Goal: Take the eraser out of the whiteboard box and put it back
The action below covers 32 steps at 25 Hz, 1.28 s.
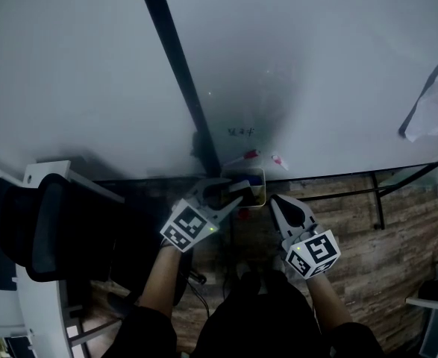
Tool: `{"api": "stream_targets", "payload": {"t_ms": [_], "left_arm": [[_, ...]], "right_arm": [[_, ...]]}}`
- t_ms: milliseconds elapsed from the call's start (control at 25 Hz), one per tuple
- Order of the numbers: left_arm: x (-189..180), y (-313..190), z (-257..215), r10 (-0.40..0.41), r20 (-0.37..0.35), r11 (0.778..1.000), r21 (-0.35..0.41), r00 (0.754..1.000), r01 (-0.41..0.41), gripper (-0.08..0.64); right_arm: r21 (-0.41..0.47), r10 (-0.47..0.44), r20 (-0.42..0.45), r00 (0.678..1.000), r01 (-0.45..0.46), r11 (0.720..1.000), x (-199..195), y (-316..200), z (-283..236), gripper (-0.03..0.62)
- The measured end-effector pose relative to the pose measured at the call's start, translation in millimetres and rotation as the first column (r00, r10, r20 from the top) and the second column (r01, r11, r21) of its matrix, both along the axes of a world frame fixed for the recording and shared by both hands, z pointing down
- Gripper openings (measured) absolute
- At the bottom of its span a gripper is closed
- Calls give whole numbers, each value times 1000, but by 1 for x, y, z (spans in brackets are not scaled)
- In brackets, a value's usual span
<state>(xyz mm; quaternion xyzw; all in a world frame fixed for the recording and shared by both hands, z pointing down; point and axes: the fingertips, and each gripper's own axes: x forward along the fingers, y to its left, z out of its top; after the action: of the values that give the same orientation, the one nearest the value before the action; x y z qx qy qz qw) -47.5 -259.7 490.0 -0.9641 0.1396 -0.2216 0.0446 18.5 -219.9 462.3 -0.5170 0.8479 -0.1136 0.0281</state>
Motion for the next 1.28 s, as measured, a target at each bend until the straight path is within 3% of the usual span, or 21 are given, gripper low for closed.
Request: {"api": "stream_targets", "payload": {"t_ms": [280, 680, 920, 1160, 1280], "left_arm": [[-9, 0, -47, -77, -118, 995, 51, 990, 83, 137], [-24, 9, -91, -226, -279, 964, 71, 933, 254, 133], [-35, 22, -122, -338, -421, 914, 68, 842, 401, 133], [-38, 45, -170, -388, -572, 832, 121, 723, 542, 133], [-37, 55, -193, -392, -625, 789, 148, 675, 596, 133]], "right_arm": [[34, -32, 16, 999, 31, 999, 1, -7, -14, 3], [71, -100, 53, 994, 96, 993, 0, -8, -33, 3], [124, -147, 78, 986, 136, 983, 2, -1, -57, 3], [257, -181, 49, 982, 163, 953, 6, 14, -109, 3], [330, -190, 23, 982, 172, 928, 7, 23, -137, 3]]}}
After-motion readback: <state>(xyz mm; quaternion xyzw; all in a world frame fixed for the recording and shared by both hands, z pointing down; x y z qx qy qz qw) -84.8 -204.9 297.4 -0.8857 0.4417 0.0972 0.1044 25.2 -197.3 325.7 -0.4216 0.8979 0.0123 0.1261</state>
